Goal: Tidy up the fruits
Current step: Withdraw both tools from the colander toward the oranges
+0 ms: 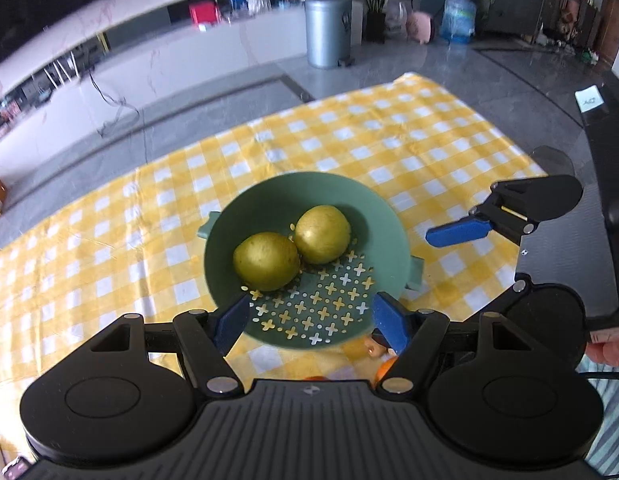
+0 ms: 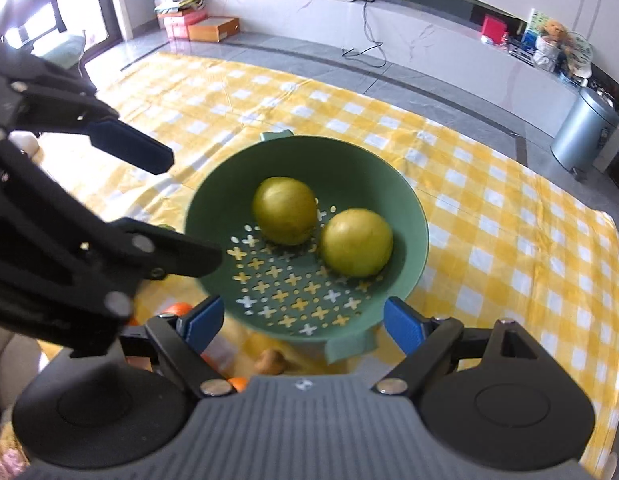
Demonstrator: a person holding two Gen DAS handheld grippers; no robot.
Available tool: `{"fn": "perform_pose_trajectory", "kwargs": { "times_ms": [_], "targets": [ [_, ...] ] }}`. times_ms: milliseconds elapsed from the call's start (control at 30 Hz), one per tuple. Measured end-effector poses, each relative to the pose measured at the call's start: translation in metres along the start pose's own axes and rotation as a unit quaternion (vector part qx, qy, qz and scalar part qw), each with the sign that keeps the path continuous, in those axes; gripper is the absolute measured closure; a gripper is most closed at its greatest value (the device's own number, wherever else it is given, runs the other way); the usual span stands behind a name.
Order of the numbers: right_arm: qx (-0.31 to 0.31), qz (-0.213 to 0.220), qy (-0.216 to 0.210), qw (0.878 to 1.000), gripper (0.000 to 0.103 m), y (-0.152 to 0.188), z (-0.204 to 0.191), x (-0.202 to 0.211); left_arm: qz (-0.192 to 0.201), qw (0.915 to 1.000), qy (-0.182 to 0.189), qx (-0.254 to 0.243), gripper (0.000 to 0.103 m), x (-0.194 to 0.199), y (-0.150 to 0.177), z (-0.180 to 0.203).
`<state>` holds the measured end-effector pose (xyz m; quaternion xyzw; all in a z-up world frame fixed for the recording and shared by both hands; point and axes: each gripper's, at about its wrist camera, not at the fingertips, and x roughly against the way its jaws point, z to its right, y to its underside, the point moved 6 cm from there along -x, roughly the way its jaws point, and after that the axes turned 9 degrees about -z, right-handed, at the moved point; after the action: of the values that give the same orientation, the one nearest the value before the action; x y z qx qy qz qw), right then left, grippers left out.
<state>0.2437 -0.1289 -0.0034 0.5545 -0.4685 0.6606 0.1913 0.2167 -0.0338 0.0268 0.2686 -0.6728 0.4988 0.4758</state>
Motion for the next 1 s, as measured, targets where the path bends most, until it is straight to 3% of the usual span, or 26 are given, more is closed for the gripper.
{"fn": "perform_pose_trajectory", "kwargs": {
  "times_ms": [233, 567, 833, 1000],
  "targets": [
    [-0.039, 0.039, 0.003, 0.998, 0.019, 0.029, -0.018, 0.016, 0.052, 0.9979, 0.003, 0.038, 0.02, 0.029, 0.037, 0.005],
    [-0.116, 0.105, -0.01, 0.988, 0.019, 0.078, -0.038, 0.034, 0.097, 0.9896, 0.023, 0.104, 0.02, 0.035, 0.104, 0.0],
    [-0.149, 0.143, -0.014, 0.978, 0.02, 0.111, -0.059, 0.025, 0.112, 0.9819, 0.035, 0.149, 0.023, 0.027, 0.148, -0.008],
    [-0.148, 0.155, -0.004, 0.977, 0.023, 0.122, -0.065, 0.013, 0.11, 0.9823, 0.014, 0.151, 0.023, 0.016, 0.162, -0.008]
  ]
}}
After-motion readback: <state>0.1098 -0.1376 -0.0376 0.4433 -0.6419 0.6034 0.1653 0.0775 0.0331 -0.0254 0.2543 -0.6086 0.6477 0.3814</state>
